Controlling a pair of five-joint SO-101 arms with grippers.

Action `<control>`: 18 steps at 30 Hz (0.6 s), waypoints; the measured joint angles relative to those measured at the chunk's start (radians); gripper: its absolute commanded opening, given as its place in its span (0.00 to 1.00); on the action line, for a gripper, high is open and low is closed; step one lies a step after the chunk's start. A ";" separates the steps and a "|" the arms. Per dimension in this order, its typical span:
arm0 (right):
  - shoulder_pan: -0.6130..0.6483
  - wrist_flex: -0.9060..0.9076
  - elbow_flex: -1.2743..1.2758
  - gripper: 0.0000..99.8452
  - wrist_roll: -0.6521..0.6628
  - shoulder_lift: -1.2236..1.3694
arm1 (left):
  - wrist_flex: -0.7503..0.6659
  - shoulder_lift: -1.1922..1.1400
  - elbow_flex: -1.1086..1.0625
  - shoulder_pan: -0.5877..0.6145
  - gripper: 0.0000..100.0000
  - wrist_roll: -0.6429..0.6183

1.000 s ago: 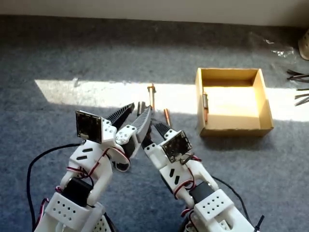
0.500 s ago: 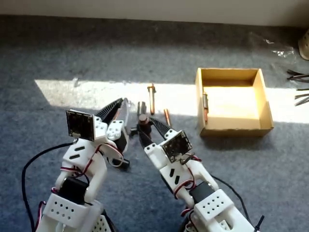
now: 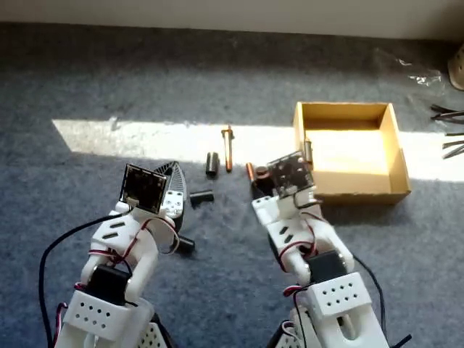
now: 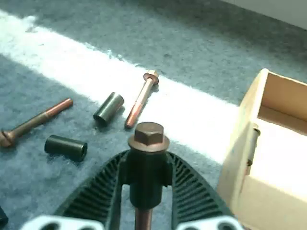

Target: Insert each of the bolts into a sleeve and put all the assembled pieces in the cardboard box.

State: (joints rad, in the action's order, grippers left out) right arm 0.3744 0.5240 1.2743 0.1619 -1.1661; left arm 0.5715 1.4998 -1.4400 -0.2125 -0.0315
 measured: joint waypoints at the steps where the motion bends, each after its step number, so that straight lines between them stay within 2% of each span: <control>1: -0.028 0.040 -0.044 0.00 0.000 0.000 | 0.003 0.000 0.000 0.000 0.01 0.002; 4: -0.114 0.155 -0.176 0.00 0.000 0.003 | 0.005 0.000 -0.018 0.002 0.01 0.011; 10: -0.276 0.321 -0.456 0.00 0.015 0.141 | 0.005 0.002 -0.025 0.000 0.01 0.112; 18: -0.302 0.370 -0.746 0.01 0.058 0.549 | -0.029 0.000 -0.087 0.002 0.01 0.124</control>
State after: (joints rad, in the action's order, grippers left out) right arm 0.0721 0.8938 0.5286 0.2202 -0.6168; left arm 0.5424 1.4998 -1.5275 -0.2110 0.0928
